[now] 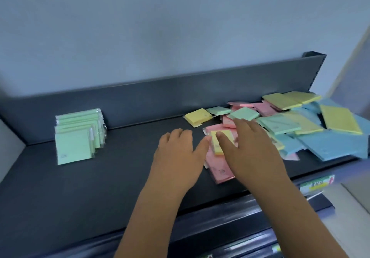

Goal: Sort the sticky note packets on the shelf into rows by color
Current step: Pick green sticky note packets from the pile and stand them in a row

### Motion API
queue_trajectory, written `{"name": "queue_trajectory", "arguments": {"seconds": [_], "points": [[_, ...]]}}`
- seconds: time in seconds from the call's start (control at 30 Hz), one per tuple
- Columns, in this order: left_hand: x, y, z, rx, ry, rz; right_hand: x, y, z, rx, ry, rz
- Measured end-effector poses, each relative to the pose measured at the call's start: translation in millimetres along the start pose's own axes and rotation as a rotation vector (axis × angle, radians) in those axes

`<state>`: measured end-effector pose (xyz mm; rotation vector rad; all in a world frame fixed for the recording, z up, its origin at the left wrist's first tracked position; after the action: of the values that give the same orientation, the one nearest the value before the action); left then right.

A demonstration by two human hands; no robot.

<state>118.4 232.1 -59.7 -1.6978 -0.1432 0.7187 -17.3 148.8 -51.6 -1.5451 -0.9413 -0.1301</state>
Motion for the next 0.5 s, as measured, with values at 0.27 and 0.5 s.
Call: {"name": "queue_trajectory", "arguments": {"seconds": [0.27, 0.5], "points": [[-30.7, -1.1, -22.4, -0.013, 0.028, 0.133, -20.0, -16.4, -9.5, -0.049, 0.002, -0.075], [-99.6, 5.5, -42.3, -0.022, -0.006, 0.280, -89.0, -81.0, -53.7, -0.053, 0.126, -0.171]]}}
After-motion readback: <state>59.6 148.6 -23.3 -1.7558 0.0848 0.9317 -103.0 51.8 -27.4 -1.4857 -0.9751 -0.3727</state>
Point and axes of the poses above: each hand's wrist, its own z-axis away from the middle knuckle, its own y-axis out of the palm, x = y × z, the point moved 1 cm from there along -z, towards the middle knuckle, and after that the axes turned 9 degrees about -z, right-handed, at the moved point
